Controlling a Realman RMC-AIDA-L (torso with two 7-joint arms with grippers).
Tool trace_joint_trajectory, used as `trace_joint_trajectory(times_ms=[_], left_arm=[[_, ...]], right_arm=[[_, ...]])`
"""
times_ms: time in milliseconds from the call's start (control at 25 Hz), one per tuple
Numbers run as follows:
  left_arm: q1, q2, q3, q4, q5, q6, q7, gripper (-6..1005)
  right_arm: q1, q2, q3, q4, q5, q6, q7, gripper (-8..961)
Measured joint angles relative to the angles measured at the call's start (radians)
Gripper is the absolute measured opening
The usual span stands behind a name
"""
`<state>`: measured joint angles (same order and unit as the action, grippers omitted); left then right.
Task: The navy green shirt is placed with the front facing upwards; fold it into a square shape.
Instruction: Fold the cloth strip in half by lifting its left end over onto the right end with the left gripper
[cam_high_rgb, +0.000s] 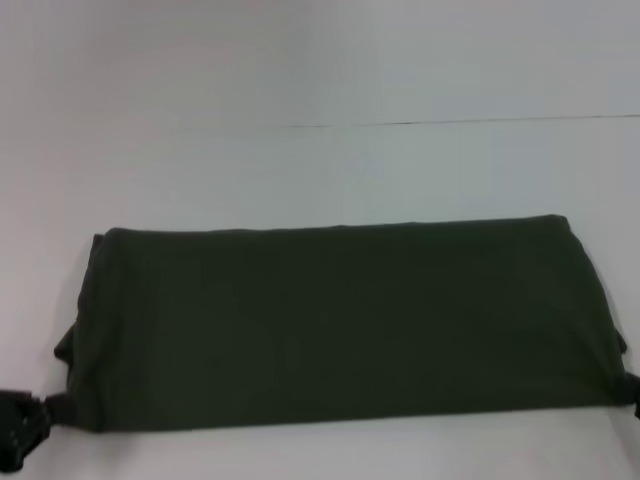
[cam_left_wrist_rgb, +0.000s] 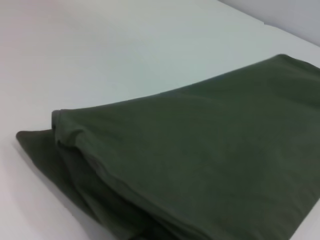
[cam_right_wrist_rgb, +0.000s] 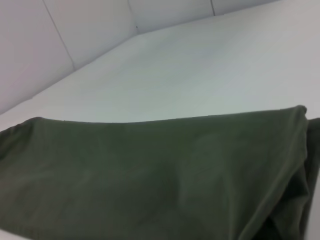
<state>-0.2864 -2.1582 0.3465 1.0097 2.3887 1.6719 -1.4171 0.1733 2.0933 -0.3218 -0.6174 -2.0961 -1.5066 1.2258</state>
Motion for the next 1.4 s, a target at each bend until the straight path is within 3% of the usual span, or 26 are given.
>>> trace_joint_trajectory(times_ms=[360, 720, 1120, 1400], left_arm=[[0.044, -0.004, -0.037, 0.009, 0.012, 0.055, 0.042, 0], [0.039, -0.005, -0.043, 0.001, 0.007, 0.046, 0.043, 1], [0.031, -0.004, -0.066, -0.002, 0.003, 0.055, 0.036, 2], [0.025, -0.003, -0.066, -0.001, -0.001, 0.06, 0.034, 103]], right_arm=[[-0.049, 0.003, 0.011, 0.007, -0.003, -0.039, -0.033, 29], [-0.039, 0.002, 0.02, 0.022, 0.0, -0.025, -0.029, 29], [-0.035, -0.005, 0.097, 0.011, 0.001, -0.08, -0.045, 66], [-0.011, -0.008, 0.153, 0.004, 0.001, -0.075, -0.049, 377]])
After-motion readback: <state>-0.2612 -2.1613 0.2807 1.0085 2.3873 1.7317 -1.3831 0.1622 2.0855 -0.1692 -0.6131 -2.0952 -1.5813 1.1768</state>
